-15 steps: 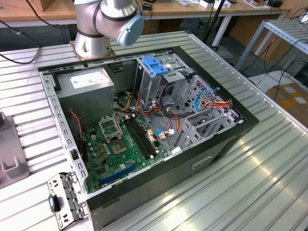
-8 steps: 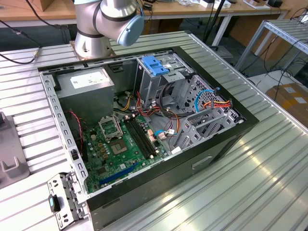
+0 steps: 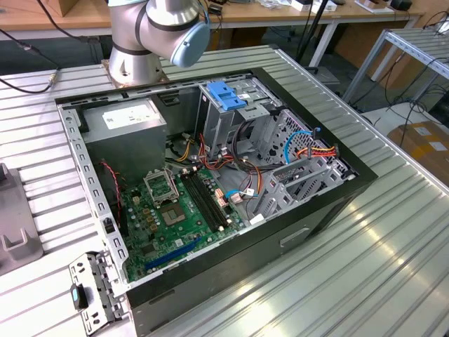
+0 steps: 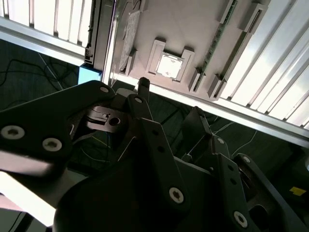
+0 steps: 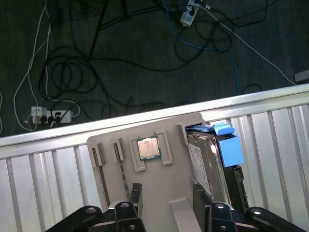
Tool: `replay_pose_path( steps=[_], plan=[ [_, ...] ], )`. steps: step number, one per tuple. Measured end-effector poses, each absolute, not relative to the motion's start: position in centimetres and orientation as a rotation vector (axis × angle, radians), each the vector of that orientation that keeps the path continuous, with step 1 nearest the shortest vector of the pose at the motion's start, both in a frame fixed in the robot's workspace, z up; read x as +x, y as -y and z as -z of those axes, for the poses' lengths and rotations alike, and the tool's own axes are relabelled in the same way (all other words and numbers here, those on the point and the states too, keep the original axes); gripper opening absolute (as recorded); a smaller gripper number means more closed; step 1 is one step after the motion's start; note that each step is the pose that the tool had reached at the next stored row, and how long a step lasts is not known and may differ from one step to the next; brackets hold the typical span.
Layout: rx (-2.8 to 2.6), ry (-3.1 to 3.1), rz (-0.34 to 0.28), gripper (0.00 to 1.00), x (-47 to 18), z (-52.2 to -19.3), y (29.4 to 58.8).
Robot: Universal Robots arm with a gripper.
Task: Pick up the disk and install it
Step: 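Pick up the disk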
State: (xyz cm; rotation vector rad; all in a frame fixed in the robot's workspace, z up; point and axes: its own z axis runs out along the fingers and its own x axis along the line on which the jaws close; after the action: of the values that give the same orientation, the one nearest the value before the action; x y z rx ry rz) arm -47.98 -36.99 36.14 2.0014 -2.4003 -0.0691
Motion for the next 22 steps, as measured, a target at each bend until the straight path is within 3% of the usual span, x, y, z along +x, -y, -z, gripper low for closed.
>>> replay_pose_path(
  steps=[22],
  plan=[
    [2.001,2.400,0.069,0.54,-47.98,-36.13,36.45]
  ],
)
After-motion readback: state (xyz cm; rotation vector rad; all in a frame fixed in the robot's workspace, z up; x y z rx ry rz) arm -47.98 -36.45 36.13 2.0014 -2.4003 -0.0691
